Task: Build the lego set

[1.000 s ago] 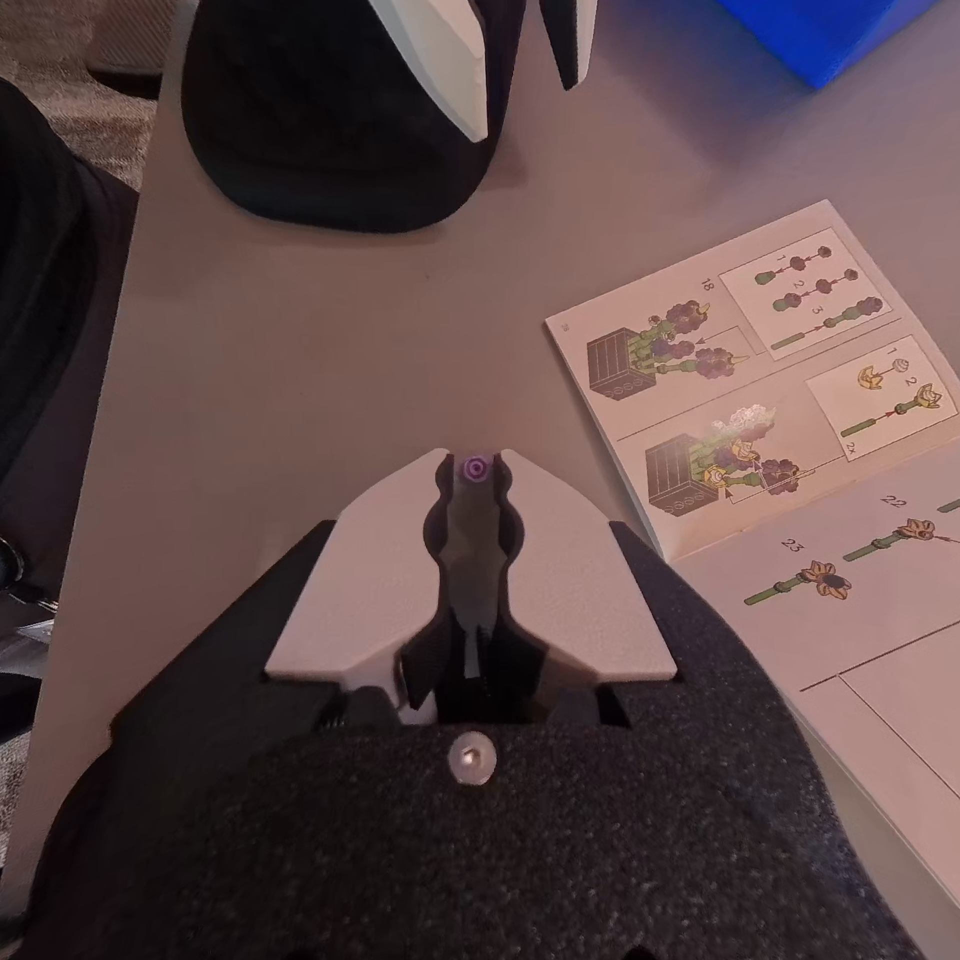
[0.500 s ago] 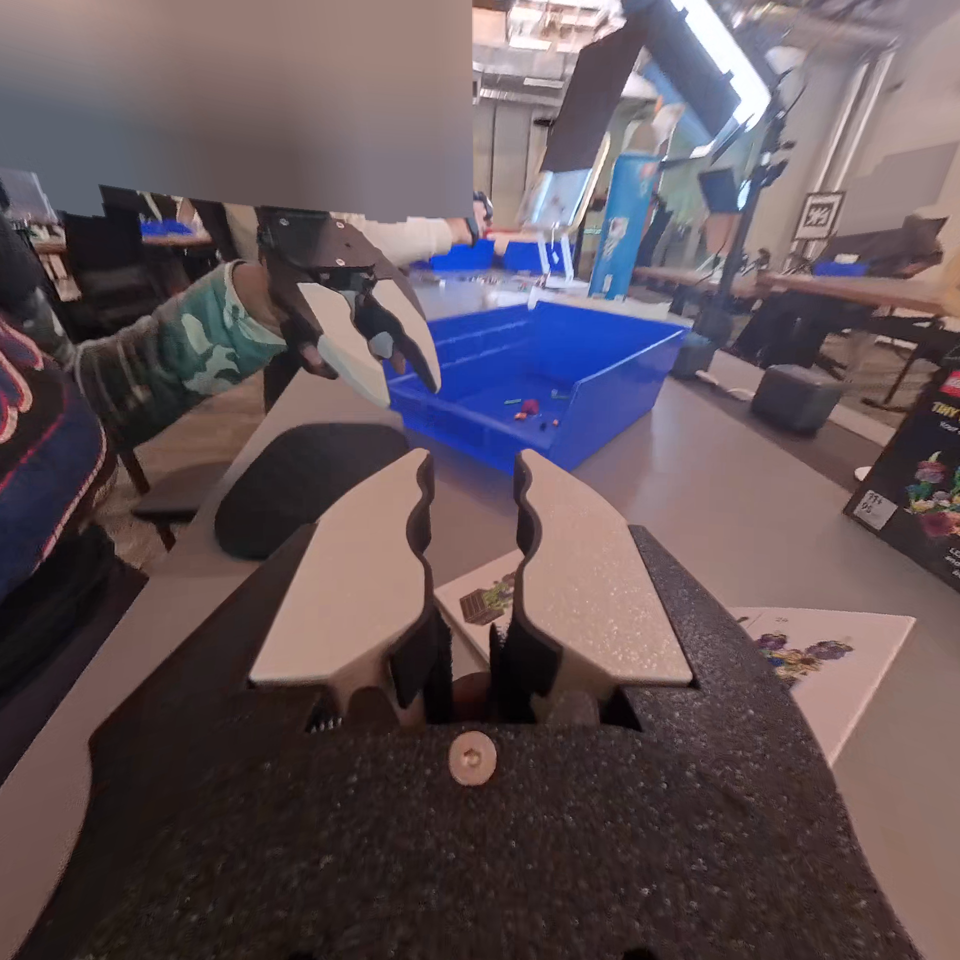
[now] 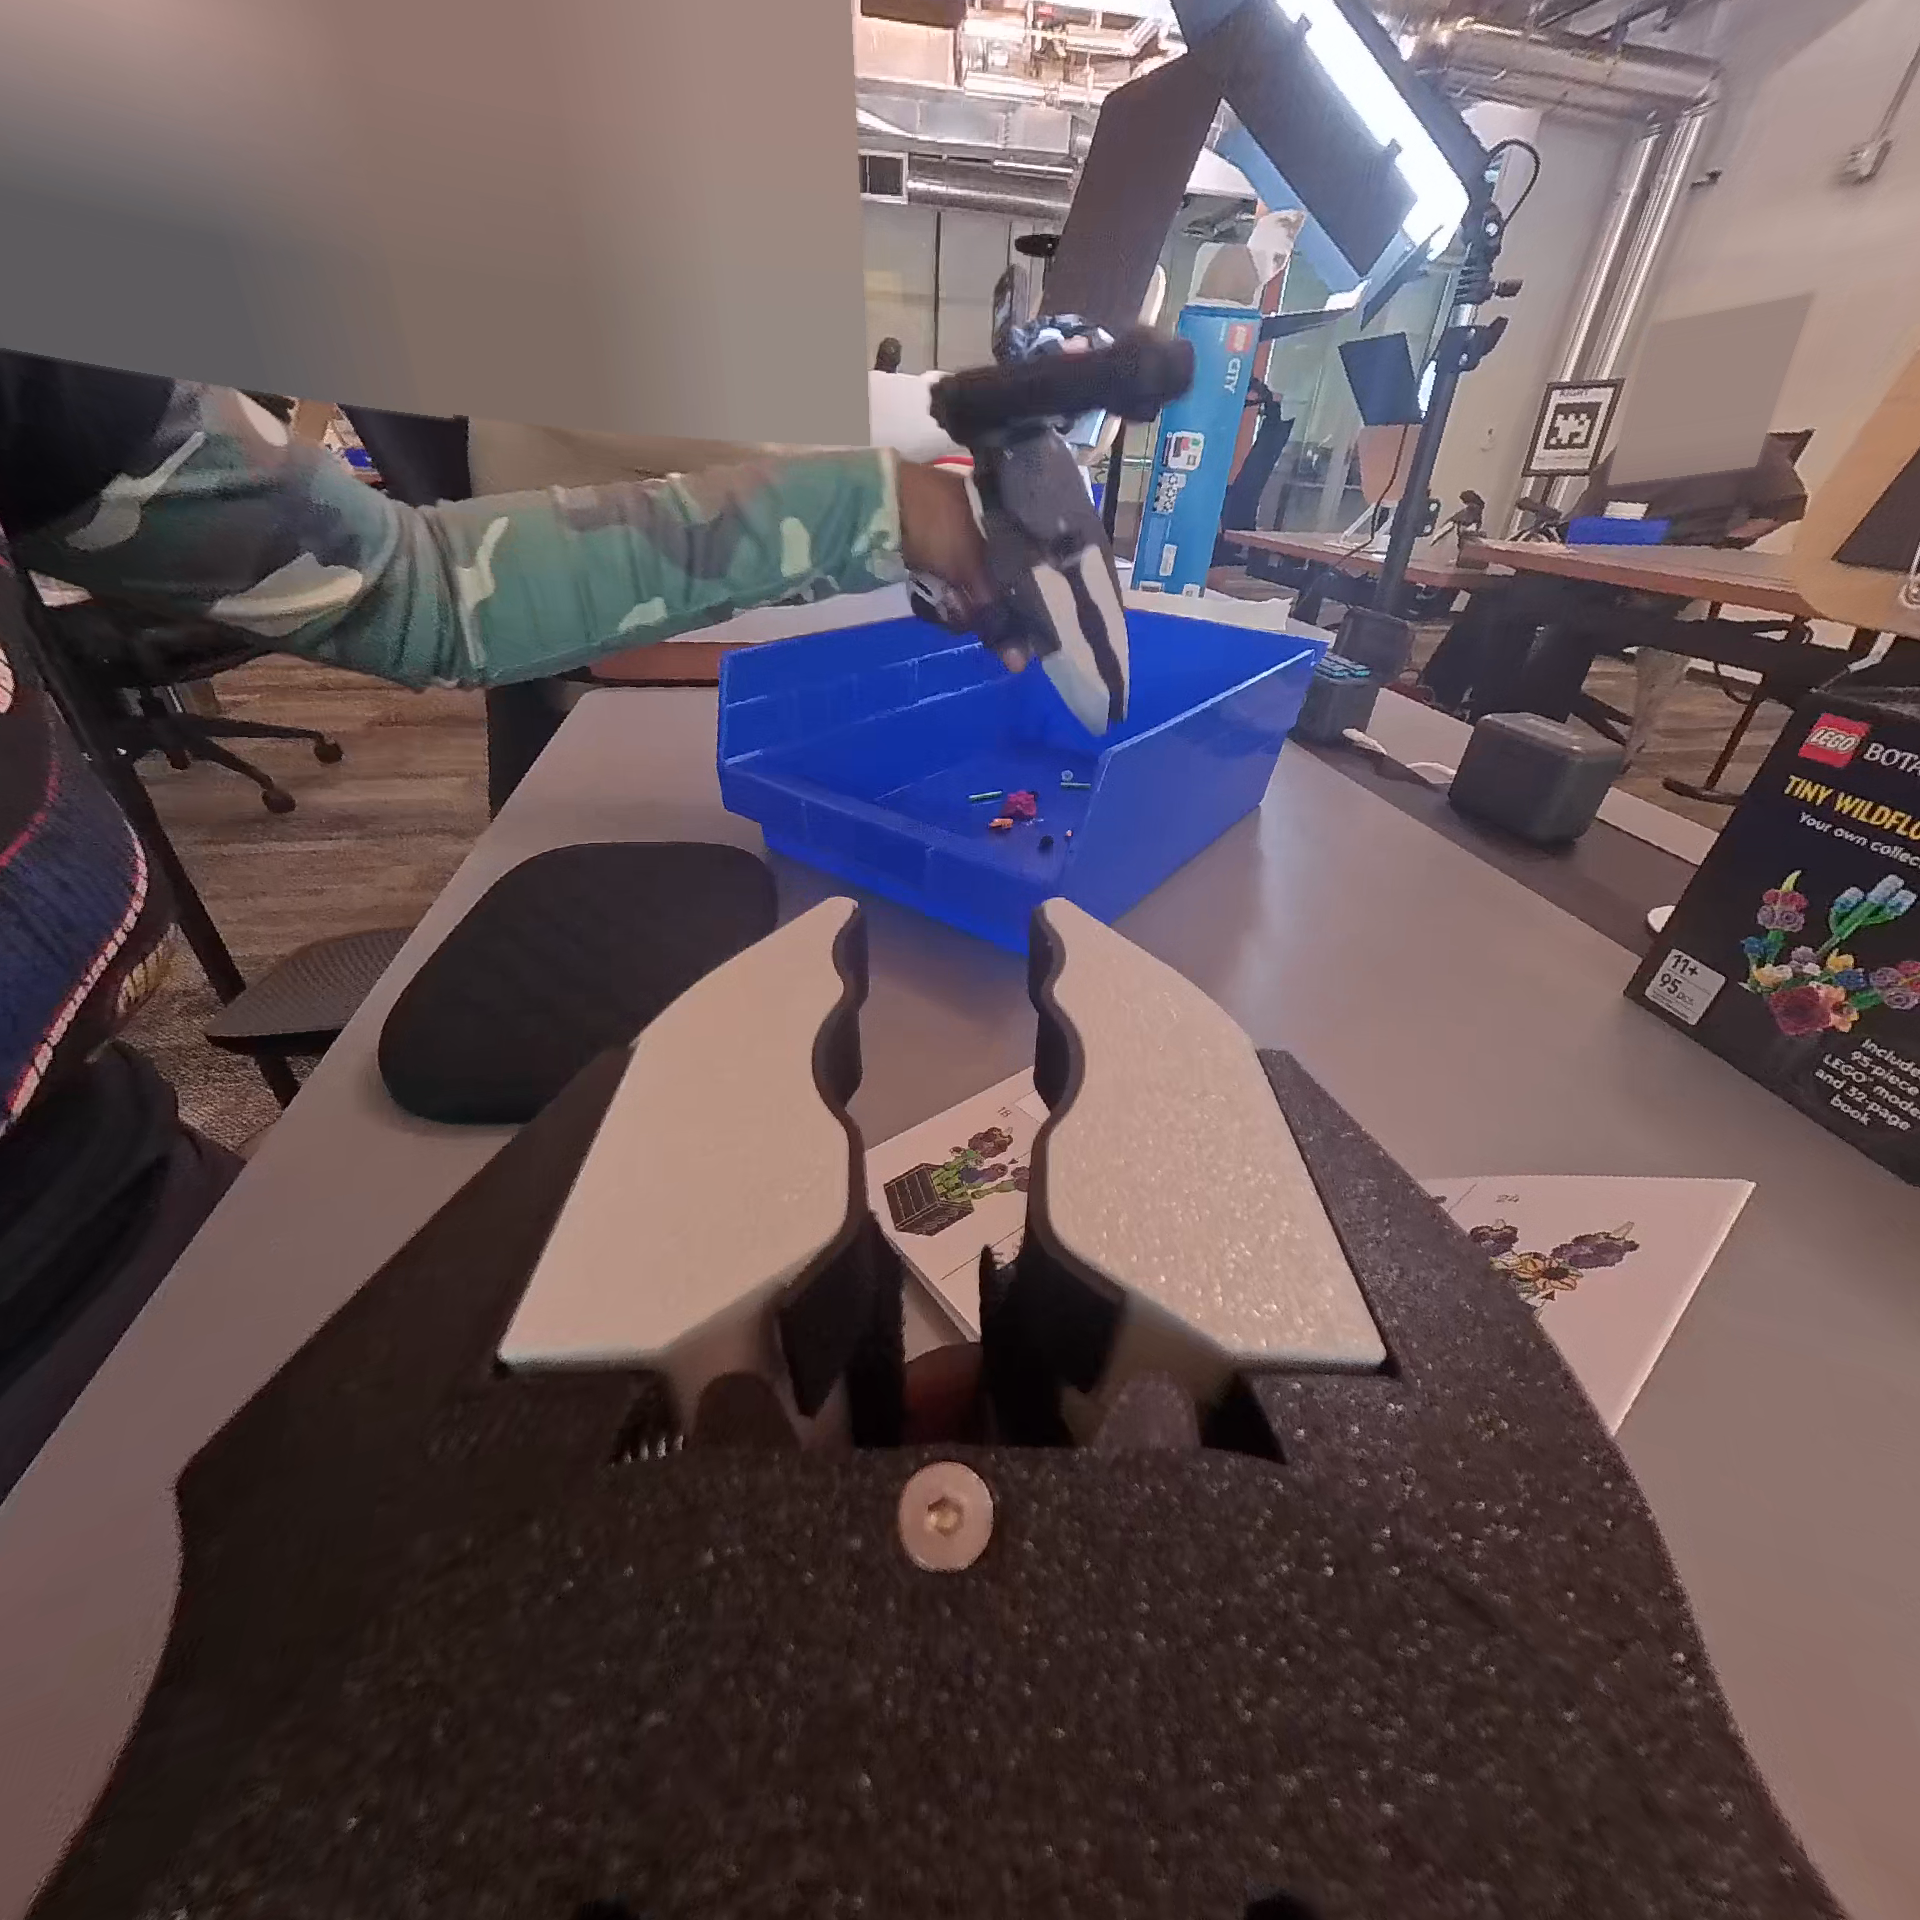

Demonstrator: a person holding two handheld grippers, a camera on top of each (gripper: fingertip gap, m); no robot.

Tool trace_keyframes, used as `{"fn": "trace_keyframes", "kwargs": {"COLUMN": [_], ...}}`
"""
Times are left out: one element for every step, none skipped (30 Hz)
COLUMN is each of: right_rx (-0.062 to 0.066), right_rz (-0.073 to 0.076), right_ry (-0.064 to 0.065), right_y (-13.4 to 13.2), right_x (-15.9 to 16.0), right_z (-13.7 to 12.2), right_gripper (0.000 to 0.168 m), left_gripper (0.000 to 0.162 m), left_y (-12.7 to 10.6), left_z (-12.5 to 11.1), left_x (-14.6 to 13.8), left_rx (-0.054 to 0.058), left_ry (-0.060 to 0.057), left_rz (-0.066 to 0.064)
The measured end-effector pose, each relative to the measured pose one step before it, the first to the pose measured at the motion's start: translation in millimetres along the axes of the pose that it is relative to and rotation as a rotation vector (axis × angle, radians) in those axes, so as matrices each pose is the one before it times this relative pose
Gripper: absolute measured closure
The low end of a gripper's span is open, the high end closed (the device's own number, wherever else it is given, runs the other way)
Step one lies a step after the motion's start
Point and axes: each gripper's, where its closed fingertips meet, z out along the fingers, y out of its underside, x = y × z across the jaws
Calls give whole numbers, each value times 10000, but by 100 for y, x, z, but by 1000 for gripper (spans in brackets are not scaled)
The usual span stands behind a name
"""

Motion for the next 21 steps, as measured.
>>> {"fn": "trace_keyframes", "kwargs": {"right_rx": [14, 13, -2, -28, -50, -49, -29, 0, 9, 0, -4, -4, -8, -18, -22, -17, -5, 2, -6, -11, -4], "right_rz": [33, 11, -2, 8, 26, 28, 9, -16, -28, -26, -16, -1, 13, 25, 21, -2, -31, -48, -41, -18, 3], "right_ry": [-11, 1, 8, 16, 14, -7, -19, -10, -3, -6, -6, -5, -10, -9, -10, -16, -11, 1, -1, -5, -6], "right_y": [-7, 3, 43, 89, 118, 96, 48, -10, -33, -21, -6, 5, 31, 55, 40, 2, -25, -35, -15, 3, 6], "right_x": [6, 6, 37, 56, 72, 21, -18, -23, -33, -33, -23, -11, -5, 4, -3, -41, -44, -40, -39, -20, -11], "right_z": [-11, -8, -15, 3, 6, 6, 6, -1, -4, -1, 10, 11, 8, 15, 16, 9, -1, 4, -6, 5, -3], "right_gripper": [139, 139, 139, 139, 139, 138, 138, 138, 138, 138, 138, 138, 138, 138, 138, 138, 138, 138, 138, 138, 138], "left_gripper": [147, 148, 148, 149, 150, 150, 150, 150, 150, 150, 150, 149, 149, 148, 146, 145, 145, 145, 145, 146, 146], "left_y": [950, 581, 231, 5, -104, -34, 152, 339, 422, 400, 244, 30, -52, -19, 32, -2, -31, -72, -136, -132, -44], "left_z": [993, 833, 648, 481, 348, 278, 261, 236, 200, 159, 88, 33, -6, -6, 19, 23, 42, 35, 59, 48, 66], "left_x": [-574, -620, -495, -315, -122, 78, 116, -72, -237, -159, 9, 124, 181, 178, 96, 15, 19, -16, -29, 1, -15], "left_rx": [-603, -419, -202, -14, 79, 30, -102, -229, -291, -281, -179, -30, 38, 7, -27, -6, 19, 21, 44, 45, -11], "left_ry": [118, -28, -27, 34, 132, 259, 267, 91, -86, -91, -16, 41, 75, 68, 11, -35, -29, -16, -9, 10, 1], "left_rz": [3, -72, -54, -33, -85, -137, -112, -8, 127, 214, 210, 169, 173, 208, 234, 250, 186, 58, -21, -23, 3]}}
